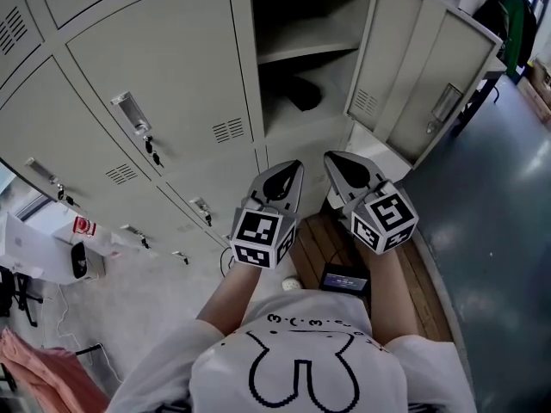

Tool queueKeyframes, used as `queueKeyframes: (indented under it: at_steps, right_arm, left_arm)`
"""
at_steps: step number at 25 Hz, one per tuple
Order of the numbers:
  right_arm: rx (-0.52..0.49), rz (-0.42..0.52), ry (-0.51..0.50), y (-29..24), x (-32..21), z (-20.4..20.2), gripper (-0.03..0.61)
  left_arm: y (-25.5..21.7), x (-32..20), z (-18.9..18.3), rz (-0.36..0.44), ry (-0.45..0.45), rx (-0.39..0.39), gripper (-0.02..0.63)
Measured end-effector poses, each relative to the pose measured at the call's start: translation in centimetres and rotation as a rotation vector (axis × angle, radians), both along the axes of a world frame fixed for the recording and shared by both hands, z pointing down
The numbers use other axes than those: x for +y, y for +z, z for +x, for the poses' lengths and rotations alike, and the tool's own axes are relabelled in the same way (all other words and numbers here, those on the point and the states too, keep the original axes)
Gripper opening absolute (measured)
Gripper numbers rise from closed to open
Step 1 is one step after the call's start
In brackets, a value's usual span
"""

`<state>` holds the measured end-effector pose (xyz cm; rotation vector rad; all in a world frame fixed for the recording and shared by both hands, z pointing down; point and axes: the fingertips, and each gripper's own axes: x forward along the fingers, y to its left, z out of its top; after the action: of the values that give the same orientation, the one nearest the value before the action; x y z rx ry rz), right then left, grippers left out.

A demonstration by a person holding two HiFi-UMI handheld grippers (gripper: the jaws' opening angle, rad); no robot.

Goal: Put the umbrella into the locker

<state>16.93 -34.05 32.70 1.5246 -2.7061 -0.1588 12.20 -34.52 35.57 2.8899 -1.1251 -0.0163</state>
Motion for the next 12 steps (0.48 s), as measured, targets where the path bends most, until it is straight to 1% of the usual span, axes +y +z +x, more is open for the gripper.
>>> queueKeyframes:
  at_steps: [2,6,12]
  right_arm:
    - [-0.014,0.009,-0.013,0.0,0.6,0.0,-0.009]
    - [-0.058,0.016,0.038,-0.2,1.5,0.9,-0.009]
    - [-0.008,0.030,0.078,-0.2,2.5,0.9,-0.009]
  left_arm:
    - [0.0,0.2,0.2,0.001,0.008,0.002,0.023]
    - [0.3,0.8,0.7,0.015,0.028,-0.014,0.023]
    - [0.3,1.2,1.1,0.025,0.044,-0.016,0.023]
